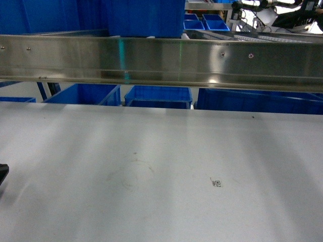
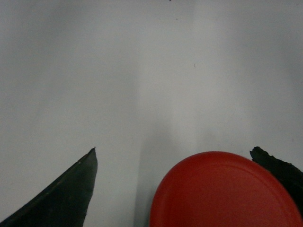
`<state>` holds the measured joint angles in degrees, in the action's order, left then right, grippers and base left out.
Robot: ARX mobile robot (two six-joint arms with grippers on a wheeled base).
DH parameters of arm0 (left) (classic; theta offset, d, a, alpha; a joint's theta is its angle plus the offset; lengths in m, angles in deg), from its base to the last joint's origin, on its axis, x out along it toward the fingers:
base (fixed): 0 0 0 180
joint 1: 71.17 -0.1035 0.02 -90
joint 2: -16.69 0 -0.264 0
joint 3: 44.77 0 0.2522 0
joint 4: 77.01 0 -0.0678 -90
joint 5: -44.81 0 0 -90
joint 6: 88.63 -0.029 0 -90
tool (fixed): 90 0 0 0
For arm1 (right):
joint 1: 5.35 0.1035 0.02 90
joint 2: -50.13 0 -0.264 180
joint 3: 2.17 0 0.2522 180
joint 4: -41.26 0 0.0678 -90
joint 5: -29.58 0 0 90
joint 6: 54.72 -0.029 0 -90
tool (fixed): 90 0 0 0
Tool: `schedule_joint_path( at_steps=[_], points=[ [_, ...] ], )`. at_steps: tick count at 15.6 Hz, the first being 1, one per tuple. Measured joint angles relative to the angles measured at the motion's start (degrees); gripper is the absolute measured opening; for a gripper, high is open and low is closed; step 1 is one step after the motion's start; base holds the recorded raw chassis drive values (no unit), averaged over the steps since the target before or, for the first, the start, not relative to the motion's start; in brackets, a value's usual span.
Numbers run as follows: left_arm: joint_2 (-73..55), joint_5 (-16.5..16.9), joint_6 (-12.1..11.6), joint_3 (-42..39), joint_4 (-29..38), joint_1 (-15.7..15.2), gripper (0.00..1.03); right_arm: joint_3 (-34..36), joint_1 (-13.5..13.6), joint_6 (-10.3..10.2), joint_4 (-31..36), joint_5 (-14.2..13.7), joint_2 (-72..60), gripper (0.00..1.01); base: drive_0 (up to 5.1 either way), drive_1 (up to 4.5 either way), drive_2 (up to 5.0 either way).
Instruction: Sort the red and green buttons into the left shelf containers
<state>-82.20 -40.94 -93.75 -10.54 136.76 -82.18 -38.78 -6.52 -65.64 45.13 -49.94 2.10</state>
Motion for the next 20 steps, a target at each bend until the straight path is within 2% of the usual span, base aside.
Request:
schedule_joint_path(
  at_steps=[1,2,5,7,8,9,10,11,12,20],
  points=[
    [-0.3,0.0,-0.2,0.1,-0.2,-0.3,0.85,0.0,0.0,0.0,0.0,0.0,0.0,0.25,0.0,0.00,0.0],
    [-0.4,0.3,-0.6,0.2,-0.3,-0.6,0.60,0.0,0.0,0.0,0.0,0.0,0.0,0.25,0.0,0.00,0.0],
    [-0.4,0.5,-0.9,0.3,-0.3,-0.6,0.30,0.0,0.0,0.0,0.0,0.0,0.0,0.25,0.0,0.00,0.0],
    [2.0,-0.3,-0.9,0.4,-1.1,-0.5,0.27,0.0,0.0,0.0,0.0,0.0,0.0,0.25,0.0,0.00,0.0],
    [6.5,-0.2,0.2,1.1,-6.1,0.0,0.27,0.0,0.0,0.0,0.0,0.0,0.0,0.25,0.0,0.00,0.0],
    [19.4,0.7,4.1,5.3,-16.7,2.1,0.27,0.0,0.0,0.0,0.0,0.0,0.0,0.25,0.0,0.00,0.0],
    [36.5,1.0,8.3,13.4,-27.9,7.5,0.27,0.0,0.0,0.0,0.0,0.0,0.0,0.25,0.0,0.00,0.0],
    [41.4,-0.7,9.4,14.0,-33.0,12.7,0.27,0.0,0.0,0.0,0.0,0.0,0.0,0.25,0.0,0.00,0.0],
    [41.3,-2.5,8.0,12.4,-31.1,15.0,0.27,0.0,0.0,0.0,0.0,0.0,0.0,0.25,0.0,0.00,0.0],
    [41.4,-2.0,7.6,12.5,-31.1,15.4,0.27,0.0,-0.1,0.0,-0.1,-0.2,0.0,0.25,0.0,0.00,0.0]
  ],
)
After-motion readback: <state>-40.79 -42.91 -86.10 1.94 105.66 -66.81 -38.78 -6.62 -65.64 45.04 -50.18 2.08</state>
